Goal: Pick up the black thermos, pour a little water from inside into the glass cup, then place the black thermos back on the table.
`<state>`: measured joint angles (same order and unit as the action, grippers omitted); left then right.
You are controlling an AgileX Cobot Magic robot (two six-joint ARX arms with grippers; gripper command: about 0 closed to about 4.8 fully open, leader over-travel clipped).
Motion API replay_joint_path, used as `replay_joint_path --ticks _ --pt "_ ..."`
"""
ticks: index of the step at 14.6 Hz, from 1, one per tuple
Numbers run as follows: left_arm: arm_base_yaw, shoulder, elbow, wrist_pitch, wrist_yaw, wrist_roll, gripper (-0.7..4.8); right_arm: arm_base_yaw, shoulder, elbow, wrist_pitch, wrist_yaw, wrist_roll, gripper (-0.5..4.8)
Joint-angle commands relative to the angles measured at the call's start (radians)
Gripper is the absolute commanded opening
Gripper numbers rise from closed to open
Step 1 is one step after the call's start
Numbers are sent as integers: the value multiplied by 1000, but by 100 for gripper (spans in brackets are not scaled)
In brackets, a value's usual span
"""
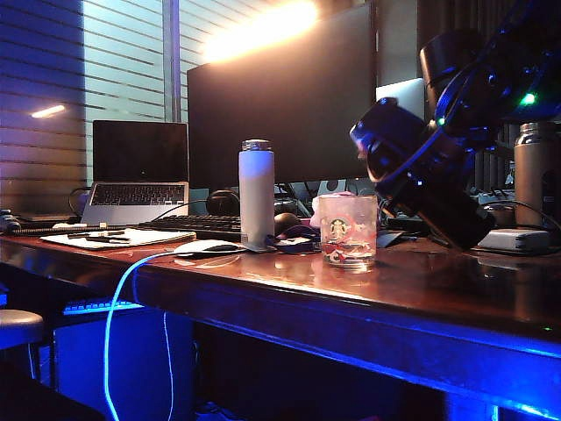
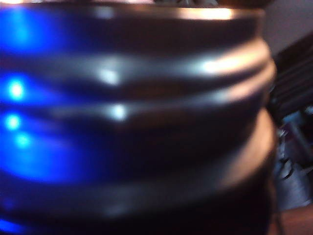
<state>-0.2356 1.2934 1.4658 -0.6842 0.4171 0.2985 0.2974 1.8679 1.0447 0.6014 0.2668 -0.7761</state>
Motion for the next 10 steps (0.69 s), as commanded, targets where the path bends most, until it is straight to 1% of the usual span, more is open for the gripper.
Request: replay_joint_path --ticks 1,10 --pt "1 -3 2 12 6 1 -2 10 -10 13 53 8 -100 0" --pt "1 -3 2 12 6 1 -2 11 -9 13 50 23 -323 2"
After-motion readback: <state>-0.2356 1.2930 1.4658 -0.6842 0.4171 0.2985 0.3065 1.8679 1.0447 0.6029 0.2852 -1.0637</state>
